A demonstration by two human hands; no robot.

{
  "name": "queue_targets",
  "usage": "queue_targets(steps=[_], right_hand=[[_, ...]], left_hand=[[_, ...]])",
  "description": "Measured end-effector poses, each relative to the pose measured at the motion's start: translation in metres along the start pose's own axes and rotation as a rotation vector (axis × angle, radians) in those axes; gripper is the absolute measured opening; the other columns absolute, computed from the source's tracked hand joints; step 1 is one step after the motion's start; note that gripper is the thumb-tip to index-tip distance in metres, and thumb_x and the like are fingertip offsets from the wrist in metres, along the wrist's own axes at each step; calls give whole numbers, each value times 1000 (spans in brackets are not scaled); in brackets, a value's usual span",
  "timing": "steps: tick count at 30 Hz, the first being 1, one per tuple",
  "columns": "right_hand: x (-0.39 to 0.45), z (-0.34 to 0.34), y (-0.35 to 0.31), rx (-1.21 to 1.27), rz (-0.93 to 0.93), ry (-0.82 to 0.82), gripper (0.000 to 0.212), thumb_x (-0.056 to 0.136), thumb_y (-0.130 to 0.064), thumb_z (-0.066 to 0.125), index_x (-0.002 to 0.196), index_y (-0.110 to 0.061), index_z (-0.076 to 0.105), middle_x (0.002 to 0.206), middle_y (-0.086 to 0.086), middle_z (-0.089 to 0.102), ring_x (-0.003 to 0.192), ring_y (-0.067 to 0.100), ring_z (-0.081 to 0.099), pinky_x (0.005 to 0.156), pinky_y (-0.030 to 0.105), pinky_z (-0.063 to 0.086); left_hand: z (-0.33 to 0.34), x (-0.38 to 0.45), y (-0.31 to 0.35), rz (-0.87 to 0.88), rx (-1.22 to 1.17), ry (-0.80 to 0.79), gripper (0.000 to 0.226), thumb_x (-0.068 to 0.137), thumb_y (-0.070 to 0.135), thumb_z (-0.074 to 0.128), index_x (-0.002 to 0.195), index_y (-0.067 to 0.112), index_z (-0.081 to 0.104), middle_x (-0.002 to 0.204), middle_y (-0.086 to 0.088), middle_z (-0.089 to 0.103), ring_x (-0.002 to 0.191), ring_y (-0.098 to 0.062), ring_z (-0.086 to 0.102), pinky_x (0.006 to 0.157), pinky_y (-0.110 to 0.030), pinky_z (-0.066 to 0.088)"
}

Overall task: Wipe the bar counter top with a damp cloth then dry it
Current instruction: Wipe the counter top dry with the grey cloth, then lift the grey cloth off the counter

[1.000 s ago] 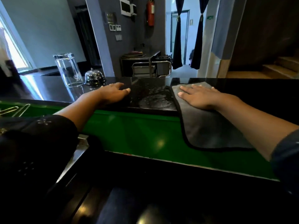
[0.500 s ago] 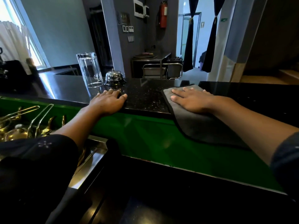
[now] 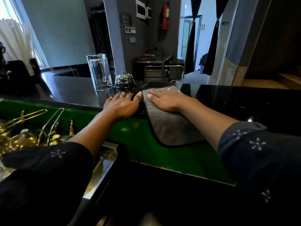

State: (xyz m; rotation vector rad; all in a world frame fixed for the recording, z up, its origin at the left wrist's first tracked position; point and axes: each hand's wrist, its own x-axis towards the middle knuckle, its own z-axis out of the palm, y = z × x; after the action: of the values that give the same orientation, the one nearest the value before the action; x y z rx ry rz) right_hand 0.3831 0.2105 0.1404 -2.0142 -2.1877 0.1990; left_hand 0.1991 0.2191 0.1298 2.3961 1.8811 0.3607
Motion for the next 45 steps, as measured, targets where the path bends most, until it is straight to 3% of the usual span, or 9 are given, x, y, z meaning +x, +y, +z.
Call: queue_targets(steps=[8,14,17,21,25,29,34,38,45], right_hand=[[-42,-18,44,128,212,231,58,102,-52,29,152,-23,32,157,10,32,143,34,28,113,55,20],[-61,-23,56,2,351,264,53,92,-62,46,119,-21,66,133,10,54,125,38,43,104,51,33],[-63,-23,48,206,293,273,31,90,-46,63,97,-18,73,112,7,68,104,29,59,95,49,48],[-70,-35,34,354,309,279,33,92,-31,65,112,-5,70,113,12,67,102,28,62,80,34,48],[-85,-46,26,586,290,385,32,91,-22,68,121,-10,64,116,8,62,110,24,58,90,34,48],[-99,-59,25,845,248,485,26,92,-19,67,116,-21,59,110,0,53,106,21,52,88,37,49],[-120,-76,13,1026,59,214,14,89,-14,69,102,-16,69,102,3,66,98,16,60,72,26,49],[-131,-81,0,863,-63,7,67,62,-12,87,125,-12,62,118,8,62,108,21,63,87,30,56],[-127,-65,-45,438,-131,38,44,80,-11,79,122,-16,65,109,2,67,101,18,63,90,31,51]], left_hand=[[-5,-18,10,-15,-178,70,94,81,82,11,136,15,46,142,-11,49,137,-29,36,116,-56,8],[-4,-28,28,14,-84,-10,104,71,90,18,137,17,48,146,-11,44,138,-33,33,114,-61,8],[-5,-34,38,33,-166,51,68,81,77,38,110,20,62,122,-7,62,122,-30,50,113,-61,16],[-12,-50,60,76,-303,155,22,92,46,54,77,30,58,106,-1,67,111,-25,57,111,-52,24],[-16,-59,72,17,-327,275,20,93,34,54,108,22,60,112,-5,64,110,-27,56,101,-44,33],[-34,-67,72,-51,-826,254,22,92,25,61,111,17,54,107,-1,58,101,-19,57,89,-34,49],[-71,-94,55,-45,-1133,63,25,89,24,66,113,22,64,109,4,57,105,-18,56,89,-40,52],[-95,-113,25,-7,-1026,-101,51,74,23,79,121,15,63,113,-2,60,100,-16,58,80,-31,53],[-104,-139,-26,68,-527,53,39,71,15,81,107,15,66,103,1,63,95,-12,61,74,-21,52]])
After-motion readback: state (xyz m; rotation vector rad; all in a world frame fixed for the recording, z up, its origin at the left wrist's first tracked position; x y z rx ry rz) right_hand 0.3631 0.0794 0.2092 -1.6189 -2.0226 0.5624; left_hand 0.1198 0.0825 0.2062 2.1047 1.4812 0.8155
